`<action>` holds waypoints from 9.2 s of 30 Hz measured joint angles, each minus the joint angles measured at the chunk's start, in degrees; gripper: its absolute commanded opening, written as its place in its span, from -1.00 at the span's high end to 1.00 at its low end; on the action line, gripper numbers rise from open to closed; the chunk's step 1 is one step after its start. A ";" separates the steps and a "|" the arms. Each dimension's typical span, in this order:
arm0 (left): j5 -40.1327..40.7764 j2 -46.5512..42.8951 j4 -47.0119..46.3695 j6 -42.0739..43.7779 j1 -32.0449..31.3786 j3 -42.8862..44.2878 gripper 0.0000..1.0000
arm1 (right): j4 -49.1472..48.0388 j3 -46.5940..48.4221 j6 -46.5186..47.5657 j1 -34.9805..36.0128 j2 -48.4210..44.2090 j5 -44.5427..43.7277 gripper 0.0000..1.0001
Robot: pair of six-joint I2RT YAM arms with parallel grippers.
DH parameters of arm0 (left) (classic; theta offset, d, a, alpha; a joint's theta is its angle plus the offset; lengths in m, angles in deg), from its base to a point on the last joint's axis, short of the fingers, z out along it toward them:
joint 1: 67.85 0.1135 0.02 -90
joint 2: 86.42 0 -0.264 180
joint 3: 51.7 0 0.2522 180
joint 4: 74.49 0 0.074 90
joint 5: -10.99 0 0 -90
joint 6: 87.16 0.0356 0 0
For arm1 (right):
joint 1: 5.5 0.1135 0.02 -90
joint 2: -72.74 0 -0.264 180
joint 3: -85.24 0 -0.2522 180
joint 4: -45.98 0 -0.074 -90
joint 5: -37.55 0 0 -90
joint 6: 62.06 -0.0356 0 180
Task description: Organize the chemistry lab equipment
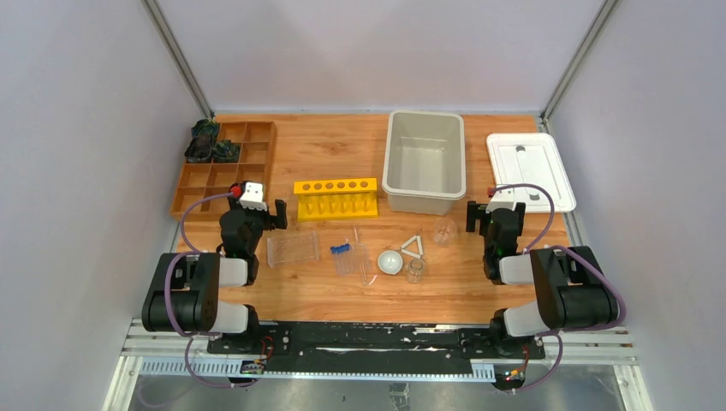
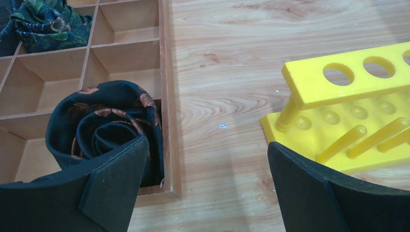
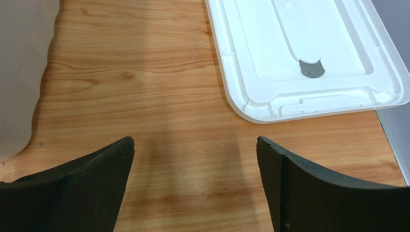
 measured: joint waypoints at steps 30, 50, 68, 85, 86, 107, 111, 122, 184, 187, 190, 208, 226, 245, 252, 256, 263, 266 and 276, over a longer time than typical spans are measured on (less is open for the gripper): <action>-0.24 -9.46 11.32 -0.04 0.17 4.37 -1.00 | -0.11 0.00 -0.02 0.00 0.00 -0.59 -1.00; -1.70 -24.83 73.37 3.50 0.50 38.99 -1.00 | 71.89 39.10 -22.14 4.63 -17.81 3.45 -0.90; -1.70 -24.04 97.11 4.42 0.76 48.43 -1.00 | 81.74 56.54 -28.55 53.18 3.80 -4.66 -0.09; -6.16 -26.03 104.17 7.23 0.76 48.76 -1.00 | 77.96 66.55 -30.21 54.71 27.19 -3.65 0.06; -6.27 -26.08 104.32 7.37 0.76 48.83 -1.00 | 77.96 66.55 -30.40 54.64 27.58 -3.63 0.06; -9.75 -27.65 105.24 8.55 0.76 50.01 -1.00 | 73.37 67.28 -33.16 51.10 34.14 -3.15 0.41; -10.23 -27.85 105.50 8.85 0.76 50.01 -1.00 | 72.19 67.28 -34.14 50.23 34.36 -2.27 0.63; -12.92 -29.57 105.92 8.98 0.76 50.01 -1.00 | 71.36 67.28 -35.95 49.77 33.00 0.61 1.00; -48.68 -28.85 98.20 -0.94 0.76 47.87 1.00 | 72.76 93.57 -35.52 58.77 14.34 -0.02 -0.63; -48.68 -30.38 98.16 1.79 0.76 47.50 1.00 | 80.21 99.49 -34.64 57.13 16.00 4.42 -0.52; -48.61 -31.89 98.18 4.07 0.76 46.95 1.00 | 85.85 105.83 -33.62 56.33 19.23 8.57 -0.36; -48.15 -35.06 98.16 7.96 0.76 44.15 0.92 | 93.33 110.20 -33.03 56.22 25.77 20.39 0.76; -34.16 -31.89 94.88 -1.07 0.76 43.78 -1.00 | 84.32 102.95 -15.80 52.85 25.24 2.73 1.00; -22.77 -27.61 97.22 -0.61 0.76 44.68 -1.00 | 54.25 81.22 -6.82 45.48 25.90 -2.95 1.00; -22.32 -27.56 98.09 0.74 0.76 45.13 -1.00 | 52.00 79.56 -6.93 45.48 26.40 -3.10 1.00; -21.94 -27.52 98.23 1.05 0.76 45.22 -1.00 | 51.52 77.68 -7.15 45.48 26.40 -3.17 1.00; -21.59 -27.26 98.23 1.07 0.76 45.22 -1.00 | 49.66 76.06 -7.58 45.48 26.40 -3.48 1.00; -21.55 -27.26 98.23 1.07 0.76 45.22 -1.00 | 49.53 75.47 -8.17 45.48 26.40 -3.54 1.00; -20.87 -27.26 98.23 1.62 0.76 45.31 -1.00 | 49.55 73.16 -8.68 45.48 25.73 -3.54 1.00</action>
